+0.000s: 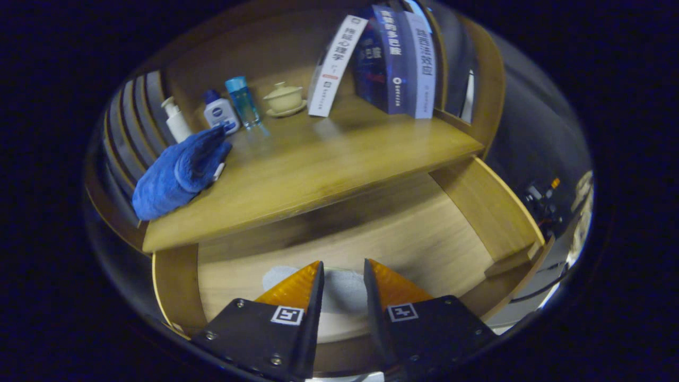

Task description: Pull open the drawer, take out the items inside it, and place them on the countertop above the cabinet.

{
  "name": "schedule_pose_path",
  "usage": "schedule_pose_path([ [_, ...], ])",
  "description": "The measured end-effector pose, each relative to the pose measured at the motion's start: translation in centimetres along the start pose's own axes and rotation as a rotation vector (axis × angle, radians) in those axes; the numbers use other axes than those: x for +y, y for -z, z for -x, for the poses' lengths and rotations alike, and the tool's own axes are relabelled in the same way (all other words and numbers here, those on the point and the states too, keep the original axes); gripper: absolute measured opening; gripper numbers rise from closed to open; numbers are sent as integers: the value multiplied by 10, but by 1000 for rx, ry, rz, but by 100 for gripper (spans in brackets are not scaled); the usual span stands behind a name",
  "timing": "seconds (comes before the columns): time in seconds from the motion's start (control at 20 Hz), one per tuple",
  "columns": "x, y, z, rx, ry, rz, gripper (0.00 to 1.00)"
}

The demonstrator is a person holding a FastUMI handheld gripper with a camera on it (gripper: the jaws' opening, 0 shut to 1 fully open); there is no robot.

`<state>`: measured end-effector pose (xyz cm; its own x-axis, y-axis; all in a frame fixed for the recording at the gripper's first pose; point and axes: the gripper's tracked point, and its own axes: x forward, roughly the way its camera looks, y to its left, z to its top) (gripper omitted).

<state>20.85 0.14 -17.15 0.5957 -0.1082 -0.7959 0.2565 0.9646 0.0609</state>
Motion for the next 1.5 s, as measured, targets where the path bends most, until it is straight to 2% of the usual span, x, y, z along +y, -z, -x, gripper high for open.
schedule_pose_path([
  [0.15,-1,-2,2,4,-47,128,43],
  [0.35,-12,-4,1,35,-88,238,43],
  [0.65,-1,9,-10,61,-315,410,43],
  [0.8,5,12,-13,53,-454,401,43],
  [1.05,11,12,-18,36,-574,422,43],
  [1.2,11,17,-18,37,-579,494,43],
  [1.35,14,18,-14,12,-563,548,34],
  [1.4,13,20,-13,4,-546,570,34],
  [1.45,14,18,-10,-11,-534,582,25],
  [1.5,18,17,-7,-28,-530,594,25],
])
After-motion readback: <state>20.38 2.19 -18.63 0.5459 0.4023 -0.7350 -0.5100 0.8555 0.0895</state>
